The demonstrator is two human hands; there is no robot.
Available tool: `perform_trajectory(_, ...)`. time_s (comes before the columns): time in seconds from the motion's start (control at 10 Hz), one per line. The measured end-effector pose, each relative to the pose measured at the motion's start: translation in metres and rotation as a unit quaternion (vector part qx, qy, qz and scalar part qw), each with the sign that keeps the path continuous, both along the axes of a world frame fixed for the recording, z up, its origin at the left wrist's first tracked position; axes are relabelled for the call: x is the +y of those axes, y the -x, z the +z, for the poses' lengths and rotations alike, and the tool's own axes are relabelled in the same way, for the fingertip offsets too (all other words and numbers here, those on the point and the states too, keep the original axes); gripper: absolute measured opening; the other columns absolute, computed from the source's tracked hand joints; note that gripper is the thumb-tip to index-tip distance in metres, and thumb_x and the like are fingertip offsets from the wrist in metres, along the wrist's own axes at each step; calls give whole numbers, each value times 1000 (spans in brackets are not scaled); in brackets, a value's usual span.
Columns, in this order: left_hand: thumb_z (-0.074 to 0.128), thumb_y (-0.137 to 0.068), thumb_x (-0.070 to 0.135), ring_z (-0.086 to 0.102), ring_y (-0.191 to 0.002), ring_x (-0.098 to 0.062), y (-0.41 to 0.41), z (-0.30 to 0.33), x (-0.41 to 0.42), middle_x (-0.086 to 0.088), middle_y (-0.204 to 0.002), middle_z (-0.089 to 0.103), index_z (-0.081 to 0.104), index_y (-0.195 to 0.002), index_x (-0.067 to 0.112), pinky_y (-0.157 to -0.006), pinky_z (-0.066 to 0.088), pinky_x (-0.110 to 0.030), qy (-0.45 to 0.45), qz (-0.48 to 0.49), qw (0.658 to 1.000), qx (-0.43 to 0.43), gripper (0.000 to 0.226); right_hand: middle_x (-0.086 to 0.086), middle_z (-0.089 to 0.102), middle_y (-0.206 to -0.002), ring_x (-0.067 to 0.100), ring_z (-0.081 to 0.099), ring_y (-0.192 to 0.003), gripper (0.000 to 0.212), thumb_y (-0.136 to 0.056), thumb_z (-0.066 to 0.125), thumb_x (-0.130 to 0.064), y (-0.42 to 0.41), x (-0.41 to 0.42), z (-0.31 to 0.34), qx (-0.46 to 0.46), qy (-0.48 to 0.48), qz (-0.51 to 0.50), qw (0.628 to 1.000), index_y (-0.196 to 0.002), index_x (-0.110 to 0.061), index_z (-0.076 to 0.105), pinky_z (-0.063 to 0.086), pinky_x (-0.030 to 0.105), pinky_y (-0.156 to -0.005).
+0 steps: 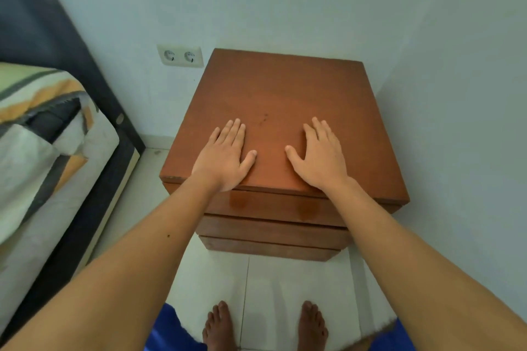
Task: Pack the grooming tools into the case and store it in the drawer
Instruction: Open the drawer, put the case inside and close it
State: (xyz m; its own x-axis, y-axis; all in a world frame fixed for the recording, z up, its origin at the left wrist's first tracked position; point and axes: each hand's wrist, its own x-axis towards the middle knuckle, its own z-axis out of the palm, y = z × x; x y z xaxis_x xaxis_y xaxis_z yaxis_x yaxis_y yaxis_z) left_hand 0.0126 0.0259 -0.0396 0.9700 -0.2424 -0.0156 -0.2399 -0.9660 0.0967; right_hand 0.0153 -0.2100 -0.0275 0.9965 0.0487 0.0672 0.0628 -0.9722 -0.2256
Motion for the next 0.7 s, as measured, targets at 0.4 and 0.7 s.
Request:
perform_trajectory(0.4,10,-107,61,-9,-162,-17,-5,-6,3,-4,-176,-6,-2,-168,14,-132,-2,-40,9,-3,1000,-6,78,7,-4,-176,24,-6,-162,83,-102,13,-65,-1,3,-8,46,51,5,998,-167,-14,4,2,44,-132)
perform_trajectory(0.7,10,-107,61,-9,-162,-16,-5,-4,4,-4,-176,-5,-1,-168,13,-132,-2,-41,15,-8,1000,-4,78,6,-3,-176,23,-6,-162,82,-103,15,-64,-2,1,-6,41,45,7,998,-167,-15,6,2,43,-132)
